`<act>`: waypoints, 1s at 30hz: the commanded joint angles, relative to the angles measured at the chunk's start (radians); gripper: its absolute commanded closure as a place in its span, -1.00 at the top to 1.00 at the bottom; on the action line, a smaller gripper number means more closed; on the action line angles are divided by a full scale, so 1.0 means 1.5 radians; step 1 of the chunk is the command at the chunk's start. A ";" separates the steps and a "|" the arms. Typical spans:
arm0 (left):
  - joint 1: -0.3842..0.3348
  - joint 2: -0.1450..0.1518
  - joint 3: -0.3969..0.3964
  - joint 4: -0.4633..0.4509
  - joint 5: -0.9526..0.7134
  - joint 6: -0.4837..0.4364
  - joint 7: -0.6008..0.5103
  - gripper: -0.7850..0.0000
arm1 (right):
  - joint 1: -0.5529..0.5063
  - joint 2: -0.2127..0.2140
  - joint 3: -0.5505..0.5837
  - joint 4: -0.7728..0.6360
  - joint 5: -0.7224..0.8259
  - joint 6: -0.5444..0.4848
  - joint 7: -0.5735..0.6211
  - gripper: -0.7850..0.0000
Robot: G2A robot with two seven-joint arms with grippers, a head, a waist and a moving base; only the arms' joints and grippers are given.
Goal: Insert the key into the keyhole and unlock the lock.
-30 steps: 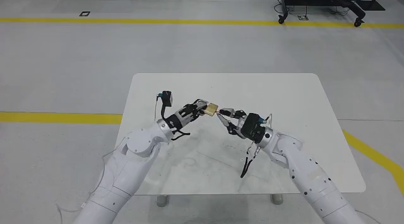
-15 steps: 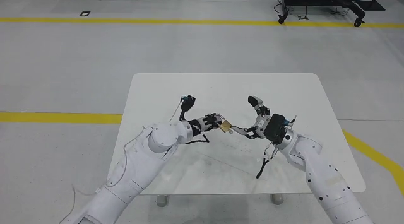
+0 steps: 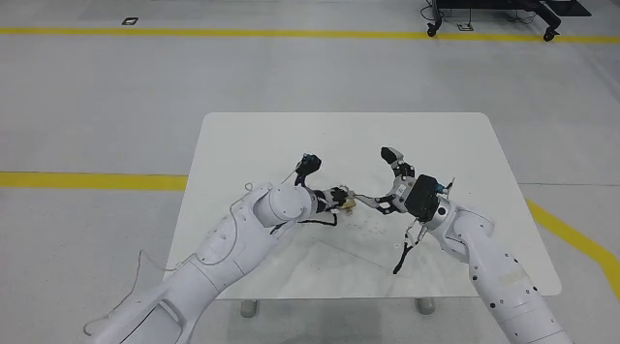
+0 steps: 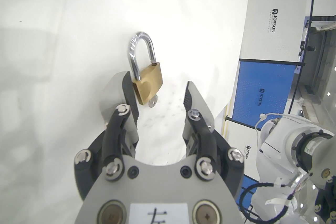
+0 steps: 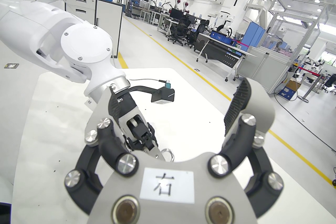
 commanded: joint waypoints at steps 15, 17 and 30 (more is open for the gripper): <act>0.167 0.064 -0.240 -0.288 -0.018 0.024 0.117 1.00 | -0.003 0.000 0.010 -0.003 0.019 0.010 0.004 1.00; 0.199 0.074 -0.274 -0.345 0.016 0.043 0.139 1.00 | -0.008 0.003 0.033 0.004 0.048 -0.001 -0.002 1.00; 0.358 0.090 -0.388 -0.608 0.070 0.099 0.286 1.00 | -0.068 0.031 0.252 0.018 0.190 -0.077 -0.067 1.00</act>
